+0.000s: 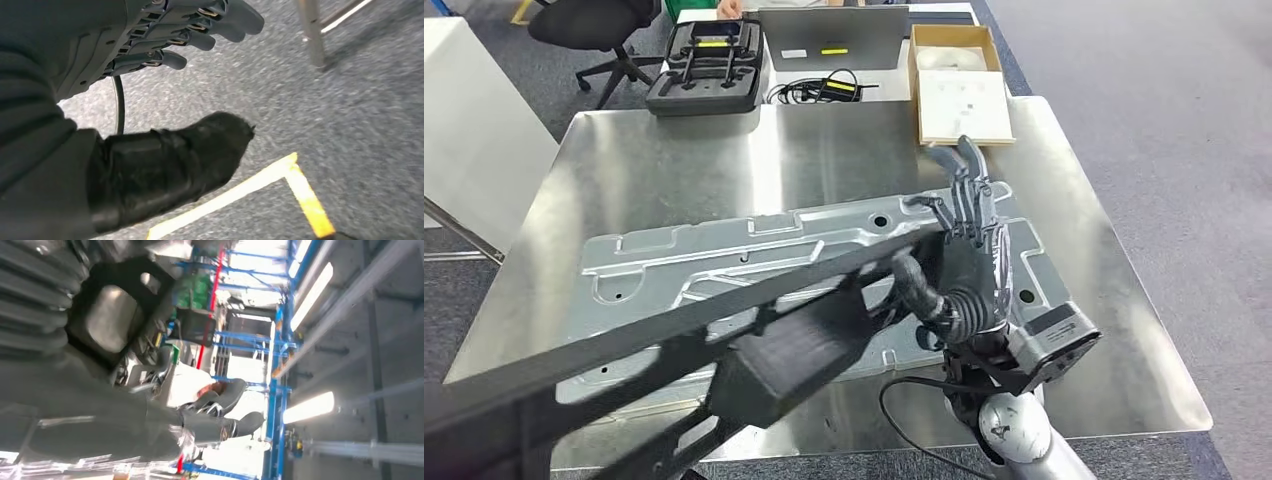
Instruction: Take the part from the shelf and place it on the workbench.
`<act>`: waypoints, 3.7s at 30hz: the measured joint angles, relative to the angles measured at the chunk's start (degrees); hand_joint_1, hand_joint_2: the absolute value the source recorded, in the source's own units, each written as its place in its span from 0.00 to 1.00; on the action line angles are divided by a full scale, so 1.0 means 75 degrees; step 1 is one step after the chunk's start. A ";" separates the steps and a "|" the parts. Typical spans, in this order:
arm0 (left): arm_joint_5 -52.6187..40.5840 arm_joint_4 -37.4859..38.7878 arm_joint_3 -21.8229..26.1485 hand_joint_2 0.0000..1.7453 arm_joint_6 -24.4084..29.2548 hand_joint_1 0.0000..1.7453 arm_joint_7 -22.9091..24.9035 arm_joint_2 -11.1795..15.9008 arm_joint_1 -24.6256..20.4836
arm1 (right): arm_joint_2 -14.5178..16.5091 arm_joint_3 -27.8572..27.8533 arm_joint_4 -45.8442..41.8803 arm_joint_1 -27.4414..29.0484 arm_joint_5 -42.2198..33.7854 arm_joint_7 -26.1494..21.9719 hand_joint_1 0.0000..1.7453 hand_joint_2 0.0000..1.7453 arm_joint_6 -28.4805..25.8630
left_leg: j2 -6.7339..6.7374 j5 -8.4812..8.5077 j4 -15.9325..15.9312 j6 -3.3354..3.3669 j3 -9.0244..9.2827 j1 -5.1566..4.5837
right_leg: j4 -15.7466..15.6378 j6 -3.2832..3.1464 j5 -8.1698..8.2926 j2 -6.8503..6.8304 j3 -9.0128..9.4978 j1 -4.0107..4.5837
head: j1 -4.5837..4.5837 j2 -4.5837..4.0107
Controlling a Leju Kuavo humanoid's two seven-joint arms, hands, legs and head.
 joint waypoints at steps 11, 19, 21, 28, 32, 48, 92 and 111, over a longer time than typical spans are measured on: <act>0.0064 0.0000 0.0000 0.00 -0.0234 0.00 0.0123 0.0031 0.0030 | 0.0036 0.0000 0.0011 -0.0038 -0.0128 -0.0158 0.00 0.00 -0.0032 | -0.0017 -0.0112 0.0080 -0.0029 0.0079 -0.0006 | 0.0020 0.0044 0.0260 -0.0014 -0.0184 -0.0044 | 0.0035 -0.0001; 0.0090 0.0000 0.0000 0.00 -0.0240 0.00 0.0139 0.0027 0.0017 | 0.0192 0.0000 0.0015 -0.0098 -0.0137 -0.0267 0.00 0.00 -0.0056 | 0.0032 -0.0965 0.1743 -0.0300 -0.0696 0.0040 | -0.0104 -0.0222 0.0322 -0.0033 -0.0138 -0.0017 | 0.0024 -0.0001; 0.0094 0.0000 0.0000 0.00 -0.0236 0.00 0.0143 0.0023 0.0023 | 0.0204 0.0000 0.0018 -0.0096 -0.0121 -0.0273 0.00 0.00 -0.0082 | 0.0036 -0.0984 0.2107 -0.0289 -0.0864 0.0037 | -0.0103 -0.0228 0.0319 -0.0034 -0.0135 0.0010 | 0.0024 -0.0001; 0.0105 0.0000 0.0003 0.00 -0.0221 0.00 0.0151 0.0044 0.0002 | 0.0240 0.0000 0.0020 -0.0114 -0.0103 -0.0281 0.00 0.00 -0.0143 | 0.0035 -0.0145 0.0016 -0.0041 0.0159 -0.0090 | -0.0129 -0.0110 0.0323 -0.0027 -0.0134 0.0038 | 0.0031 -0.0001; 0.0149 0.0000 0.0003 0.00 -0.0219 0.00 0.0138 0.0029 0.0013 | 0.0244 0.0000 0.0009 -0.0135 -0.0095 -0.0279 0.00 0.00 -0.0147 | 0.0068 -0.0030 -0.0206 0.0110 0.0276 -0.0017 | 0.0420 0.0010 -0.0075 -0.0036 -0.0364 0.0040 | 0.0063 -0.0001; 0.0171 0.0000 0.0012 0.00 -0.0294 0.00 0.0026 0.0010 0.0017 | 0.0254 0.0000 -0.0013 -0.0221 -0.0066 -0.0262 0.00 0.00 -0.0093 | 0.0062 -0.0724 0.0819 -0.0248 -0.0185 0.0043 | -0.0095 -0.0244 0.0511 -0.0048 -0.0286 -0.0031 | 0.0066 -0.0001; 0.0304 0.0003 0.0043 0.00 -0.0388 0.00 -0.0130 0.0019 -0.0027 | 0.0254 0.0004 0.0026 -0.0199 -0.0148 -0.0176 0.00 0.00 0.0077 | 0.0063 -0.0611 -0.0326 -0.0069 0.1049 -0.0098 | -0.0418 -0.0148 0.1072 -0.0115 -0.0561 0.0139 | 0.0181 0.0001; 0.0278 0.0006 0.0087 0.00 -0.0396 0.00 -0.0125 0.0020 0.0009 | 0.0251 0.0006 0.0110 -0.0159 -0.0396 -0.0165 0.00 0.00 0.0125 | 0.0099 -0.0264 0.0373 -0.0133 -0.0233 -0.0104 | -0.0384 -0.0240 0.0368 -0.0121 0.0145 0.0092 | 0.0212 -0.0001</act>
